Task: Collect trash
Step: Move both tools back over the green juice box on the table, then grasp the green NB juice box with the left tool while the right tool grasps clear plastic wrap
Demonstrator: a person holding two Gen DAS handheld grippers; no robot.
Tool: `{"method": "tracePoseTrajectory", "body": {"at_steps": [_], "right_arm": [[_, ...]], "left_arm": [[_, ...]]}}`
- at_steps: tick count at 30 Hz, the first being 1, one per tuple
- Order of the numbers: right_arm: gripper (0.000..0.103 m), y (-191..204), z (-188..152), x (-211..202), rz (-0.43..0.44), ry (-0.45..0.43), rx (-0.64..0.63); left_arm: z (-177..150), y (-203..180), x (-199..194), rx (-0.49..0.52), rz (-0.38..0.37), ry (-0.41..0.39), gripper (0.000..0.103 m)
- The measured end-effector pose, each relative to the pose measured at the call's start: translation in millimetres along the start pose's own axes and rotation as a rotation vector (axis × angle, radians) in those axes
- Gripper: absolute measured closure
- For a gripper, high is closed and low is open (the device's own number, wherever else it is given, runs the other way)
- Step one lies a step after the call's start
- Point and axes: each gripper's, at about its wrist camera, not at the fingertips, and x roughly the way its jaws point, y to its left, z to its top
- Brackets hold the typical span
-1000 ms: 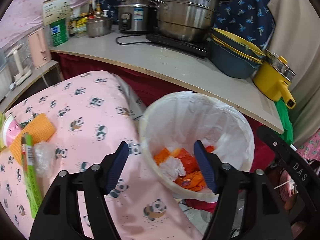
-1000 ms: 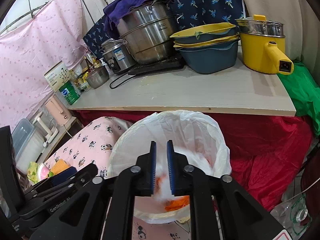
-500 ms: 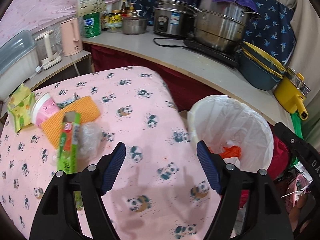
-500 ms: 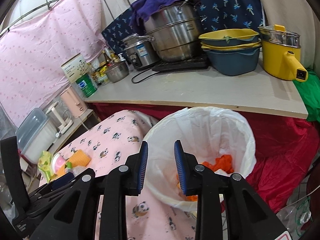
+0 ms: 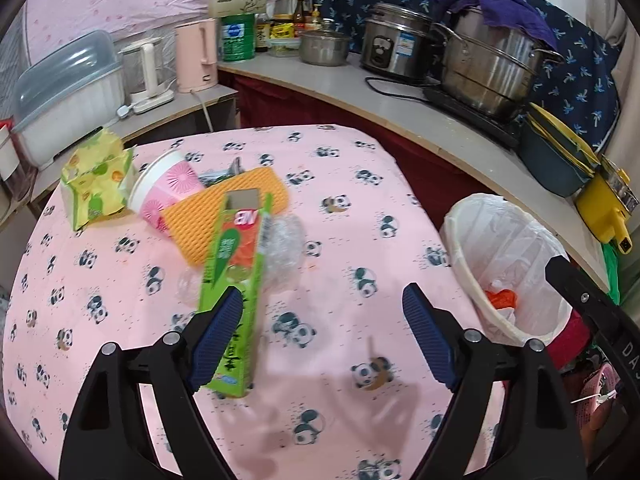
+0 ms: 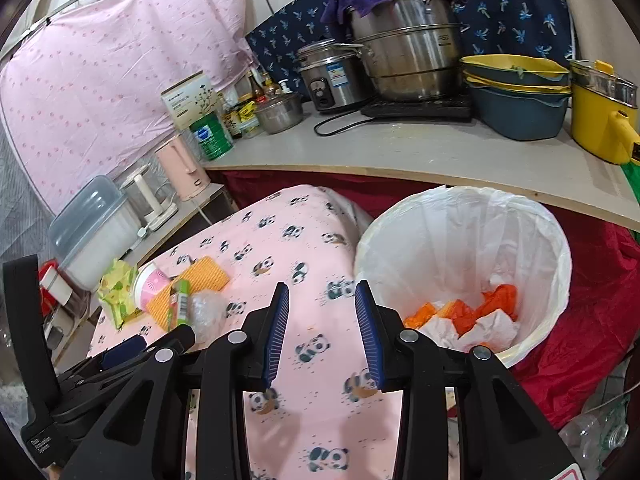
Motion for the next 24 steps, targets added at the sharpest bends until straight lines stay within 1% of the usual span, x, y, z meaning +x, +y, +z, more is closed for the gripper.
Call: {"method": "tracePoseTrajectory", "body": {"at_steps": [3,6,9,14,20,23,24], "right_arm": [[0.069,11.7,-4.7,4.2,0.010,0.014,-0.016],[0.069,22.6,-10.0,8.2,0.021,0.029,-0.032],[0.069,31.7,-15.1,15.3,0.031,0.047,-0.044],[0.069,43.5,-21.4,30.8,0.041,0.079,-0.060],[0.069,57.8,-26.4,53.7,0.061,0.119,-0.068],[0.064,63.7,-27.0,64.2,0.074,0.134,-0.073],[0.064,66.3,-27.3,68.0,0.080,0.141,-0.074]], "left_arm": [[-3.9,14.6,1.1,-0.026,0.017,0.012,0.021],[-9.2,28.6,5.6,-0.046,0.033,0.030,0.020],[-15.8,40.9,14.0,-0.062,0.052,0.054,0.016],[-25.7,57.9,31.4,-0.089,0.059,0.104,0.016],[-30.1,70.7,51.4,-0.107,0.055,0.146,0.016],[-30.1,78.3,60.1,-0.126,0.040,0.165,0.017],[-30.2,80.5,61.9,-0.132,0.033,0.170,0.019]]}}
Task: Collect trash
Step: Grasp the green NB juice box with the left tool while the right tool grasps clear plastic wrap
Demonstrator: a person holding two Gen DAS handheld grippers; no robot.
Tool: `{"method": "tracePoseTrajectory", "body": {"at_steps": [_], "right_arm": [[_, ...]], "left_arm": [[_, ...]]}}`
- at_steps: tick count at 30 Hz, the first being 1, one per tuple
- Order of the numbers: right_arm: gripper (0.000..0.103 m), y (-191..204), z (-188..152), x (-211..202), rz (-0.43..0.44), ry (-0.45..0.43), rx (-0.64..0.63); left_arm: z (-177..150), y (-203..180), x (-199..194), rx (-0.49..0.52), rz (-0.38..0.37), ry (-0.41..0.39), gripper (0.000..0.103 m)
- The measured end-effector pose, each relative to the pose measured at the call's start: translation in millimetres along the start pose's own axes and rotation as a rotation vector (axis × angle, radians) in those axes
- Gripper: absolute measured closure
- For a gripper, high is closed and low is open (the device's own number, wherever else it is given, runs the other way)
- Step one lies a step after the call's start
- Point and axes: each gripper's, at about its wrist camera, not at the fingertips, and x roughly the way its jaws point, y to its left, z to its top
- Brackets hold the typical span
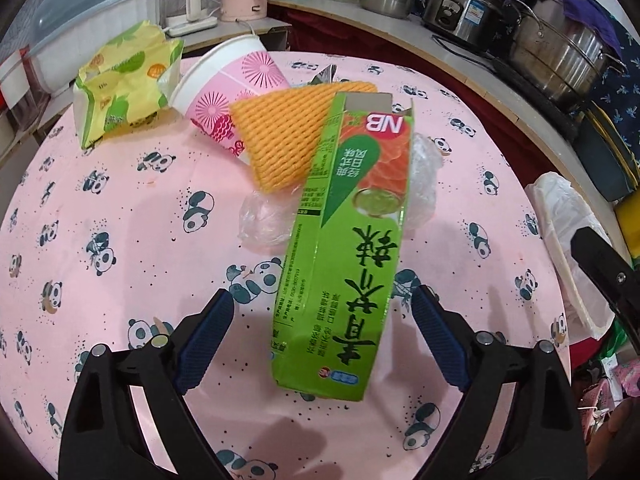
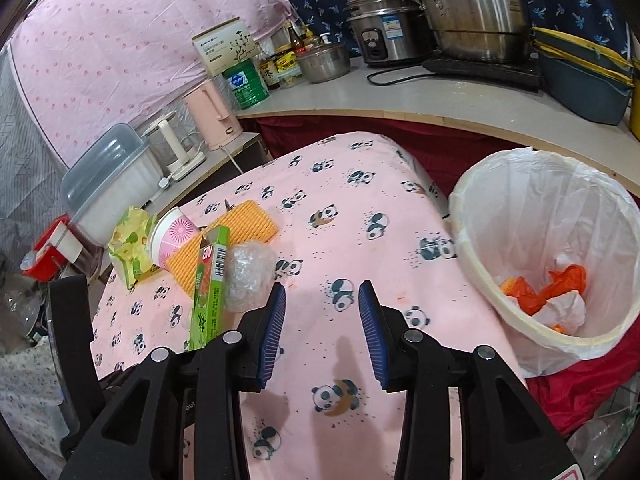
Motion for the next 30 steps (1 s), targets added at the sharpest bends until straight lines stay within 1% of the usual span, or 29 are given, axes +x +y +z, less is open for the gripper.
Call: {"method": "tracePoseTrajectory", "body": {"at_steps": [2,4,5,6,11,19,22,28,29,30], "right_arm": [[0.063,4.2,1.0,7.0,0.006,0.009,-0.005],[0.063,8.2,1.7,14.3,0.010,0.018,-0.011],[0.063,10.6,2.2,18.0,0.013,0.023,-0.014],[0.063,12.8,2.7,21.3,0.015,0.028,-0.017],[0.063,23.8,4.0,36.9,0.030,0.053,-0.039],[0.062,42.4,8.8,68.6,0.072,0.101,-0.048],[0.055,49.1,11.2,81.4,0.084,0.109,-0.040],[0.054,56.2,14.2,108.9,0.093,0.142,-0.036],[0.058,56.2,13.9,112.5,0.094,0.149,-0.037],[0.064,56.5,13.4,115.2,0.095,0.153,-0.039]], "left_arm": [[1.3,3.2,2.6,-0.003,-0.019,0.010,0.030],[3.0,5.5,4.9,0.001,-0.055,0.031,0.049],[3.6,6.4,4.9,0.004,-0.074,0.039,0.050],[3.9,6.9,3.7,0.004,-0.075,0.037,0.050],[8.4,9.9,-10.9,0.013,-0.079,-0.010,0.051],[18.7,24.0,-31.6,-0.007,-0.066,-0.072,0.053],[23.3,28.5,-32.2,-0.014,-0.069,-0.078,0.053],[28.1,32.6,-25.0,-0.019,-0.070,-0.070,0.054],[28.4,32.8,-23.3,-0.018,-0.068,-0.068,0.054],[28.5,32.8,-22.1,-0.017,-0.067,-0.067,0.054]]}}
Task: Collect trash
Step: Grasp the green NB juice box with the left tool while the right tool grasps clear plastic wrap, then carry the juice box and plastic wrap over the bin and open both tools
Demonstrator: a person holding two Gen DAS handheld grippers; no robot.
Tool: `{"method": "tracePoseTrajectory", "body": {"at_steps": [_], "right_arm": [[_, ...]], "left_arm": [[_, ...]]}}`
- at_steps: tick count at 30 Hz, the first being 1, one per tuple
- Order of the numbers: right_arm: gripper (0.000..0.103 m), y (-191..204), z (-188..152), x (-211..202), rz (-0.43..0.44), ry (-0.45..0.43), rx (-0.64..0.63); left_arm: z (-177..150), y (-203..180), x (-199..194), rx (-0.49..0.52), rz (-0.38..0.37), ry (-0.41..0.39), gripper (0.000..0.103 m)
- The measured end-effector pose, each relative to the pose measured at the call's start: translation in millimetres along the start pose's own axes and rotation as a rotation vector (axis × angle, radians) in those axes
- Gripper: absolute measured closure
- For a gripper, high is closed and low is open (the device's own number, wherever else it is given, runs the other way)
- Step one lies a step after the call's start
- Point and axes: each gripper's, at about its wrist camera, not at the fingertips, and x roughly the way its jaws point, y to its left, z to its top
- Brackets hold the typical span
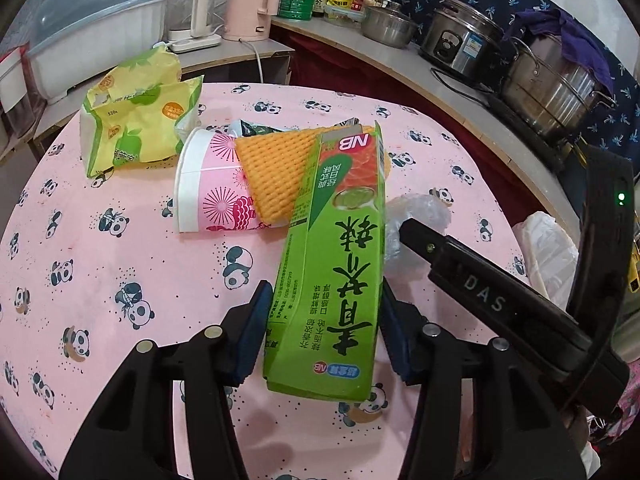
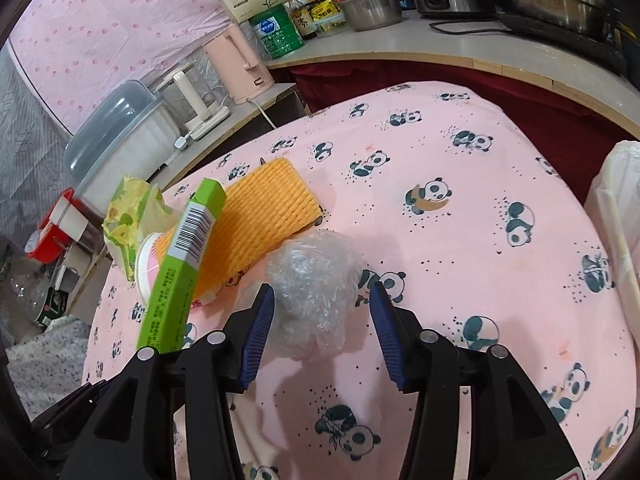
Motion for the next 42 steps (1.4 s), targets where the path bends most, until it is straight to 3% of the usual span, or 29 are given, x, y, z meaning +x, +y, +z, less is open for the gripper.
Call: {"method": "tracePoseTrajectory", "body": {"at_steps": [1,2,5,15,16,18,42], "right_arm": [[0.080,0.1,0.0,1.2,0.003,0.000,-0.003],[0.089,0.0,-0.3,1.4,0.007,0.000,-0.007],[0.095,-1.9,0.0,-4.1,-0.001,-0.016,-0.009],[0.096,-32.8,4.1,-61.9,-0.026,-0.123,0.046],[0.096,-36.9,3.8,-69.2,-0.033,-0.134,0.049],[0.096,-45.3,2.6,-81.7,-0.042,-0.153,0.058],[0.096,-162.8,-20.7,-206.0,-0.171,-0.334,0.222]], "left_arm": [[-0.1,0.2,0.9,-0.001,0.000,0.002,0.054],[-0.2,-0.1,1.7,-0.002,-0.001,0.004,0.054],[-0.7,-2.8,2.1,-0.001,-0.003,0.006,0.054],[-4.4,-37.8,-18.8,0.045,-0.037,-0.024,0.058],[-5.3,-42.7,-21.2,0.053,-0.048,-0.026,0.076],[-7.0,-54.1,-23.3,0.063,-0.052,-0.011,0.081],[-32.9,-188.3,-46.6,0.286,-0.165,-0.025,0.082]]}}
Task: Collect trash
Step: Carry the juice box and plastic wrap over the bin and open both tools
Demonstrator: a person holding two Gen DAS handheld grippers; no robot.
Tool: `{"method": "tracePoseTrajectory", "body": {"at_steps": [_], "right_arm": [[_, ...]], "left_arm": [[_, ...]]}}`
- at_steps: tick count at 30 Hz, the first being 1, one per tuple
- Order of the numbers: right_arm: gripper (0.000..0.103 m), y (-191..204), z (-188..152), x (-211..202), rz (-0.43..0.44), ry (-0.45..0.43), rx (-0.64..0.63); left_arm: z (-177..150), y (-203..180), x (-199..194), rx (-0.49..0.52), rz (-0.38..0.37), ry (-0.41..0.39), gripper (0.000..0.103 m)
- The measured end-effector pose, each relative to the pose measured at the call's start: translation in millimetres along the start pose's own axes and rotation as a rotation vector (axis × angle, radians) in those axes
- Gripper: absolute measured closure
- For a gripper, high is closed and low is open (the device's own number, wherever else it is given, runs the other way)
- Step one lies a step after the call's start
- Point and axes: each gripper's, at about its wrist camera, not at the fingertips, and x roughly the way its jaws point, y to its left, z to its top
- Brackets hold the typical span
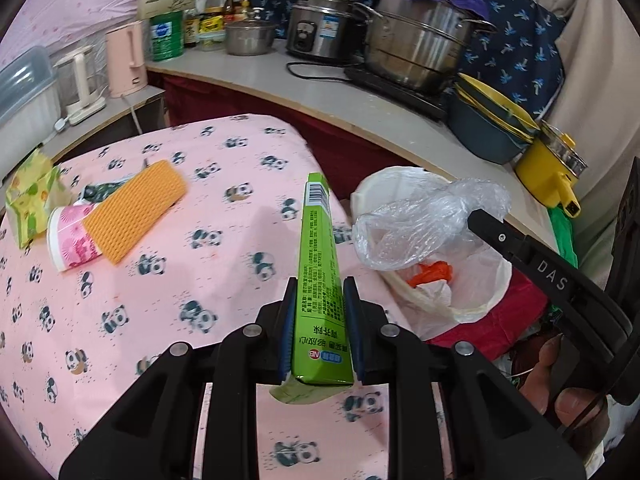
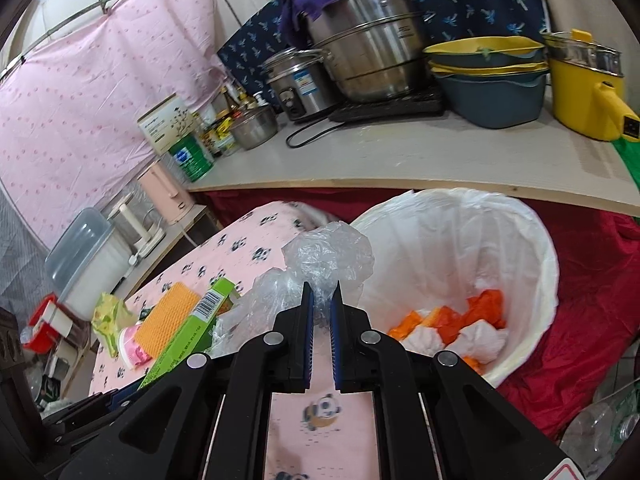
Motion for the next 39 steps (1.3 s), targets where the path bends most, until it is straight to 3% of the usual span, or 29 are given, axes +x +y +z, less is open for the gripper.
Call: {"method": "tracePoseTrajectory", "body": {"at_steps": [13,19,26,28,29,36,39], "right_arm": [[0.096,-84.5,16.3,-28.3,-0.131,-0.076,0.108],[0.096,-106.1,18.9,-32.7,-0.164,-0.088,0.144],[0.096,-117.8,19.3,-30.5,-0.182,-0.087,0.162],[0.096,-118.6,19.6,-28.9,-0.182,-0.087,0.163],[0.096,-118.7,19.5,-28.9,-0.181,-0.087,0.163],[0.095,-106.3,26.1,-17.7,-0.160,-0.084,0.142],[0.090,-97.0,29.3,-9.7,-0.155,-0.078,0.124]], "left_arm": [[19.7,-86.5,28.2,0.131,-0.139,0.014,0.081],[25.5,-110.1,49.4,0.156,-0.185,0.046,0.081],[27.7,-116.4,67.1,0.152,-0.155,0.035,0.079],[28.6,-113.7,68.7,0.143,-0.137,0.026,0.063],[29.5,-111.7,68.5,0.137,-0.130,0.019,0.060],[31.7,-97.5,67.4,0.121,-0.093,0.006,0.058],[31.5,-89.1,67.1,0.099,-0.077,0.004,0.054]]}}
